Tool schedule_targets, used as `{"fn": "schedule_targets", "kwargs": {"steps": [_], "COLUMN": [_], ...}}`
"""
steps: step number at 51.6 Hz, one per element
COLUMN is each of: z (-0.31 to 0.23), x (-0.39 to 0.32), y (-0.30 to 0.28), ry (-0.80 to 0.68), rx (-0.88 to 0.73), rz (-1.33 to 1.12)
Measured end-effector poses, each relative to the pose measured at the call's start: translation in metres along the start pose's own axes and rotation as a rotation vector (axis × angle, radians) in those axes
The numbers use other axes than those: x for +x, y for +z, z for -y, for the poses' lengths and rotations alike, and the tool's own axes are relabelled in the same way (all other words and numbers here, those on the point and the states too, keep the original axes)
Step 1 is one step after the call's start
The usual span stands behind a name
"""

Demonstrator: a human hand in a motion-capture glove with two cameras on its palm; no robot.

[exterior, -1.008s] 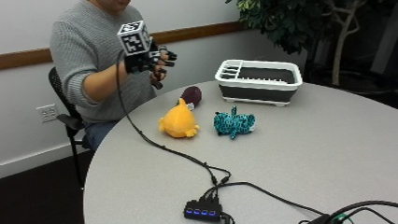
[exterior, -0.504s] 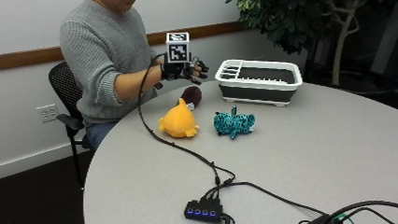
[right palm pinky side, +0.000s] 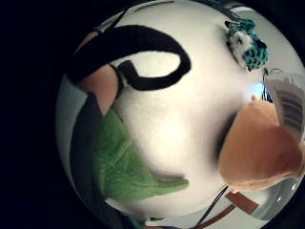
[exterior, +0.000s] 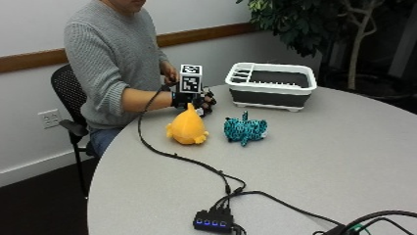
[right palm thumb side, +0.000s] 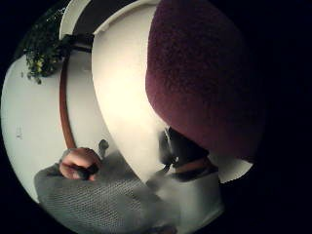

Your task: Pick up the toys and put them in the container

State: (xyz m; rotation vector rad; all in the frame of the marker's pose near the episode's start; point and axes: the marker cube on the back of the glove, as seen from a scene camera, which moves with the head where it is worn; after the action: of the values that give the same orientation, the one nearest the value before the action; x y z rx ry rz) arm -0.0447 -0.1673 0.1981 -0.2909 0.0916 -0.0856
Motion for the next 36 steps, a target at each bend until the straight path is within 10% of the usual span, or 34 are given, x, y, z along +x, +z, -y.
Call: {"fn": "schedule_targets", "kwargs": {"steps": [16,36], "z": [0.008,-0.024], "x": [0.003,0.043], "y": [-0.022,-0.263], "ry": [0.036,0.077], "rx": [0.211,0.554], "rz": [0.117,0.121]}}
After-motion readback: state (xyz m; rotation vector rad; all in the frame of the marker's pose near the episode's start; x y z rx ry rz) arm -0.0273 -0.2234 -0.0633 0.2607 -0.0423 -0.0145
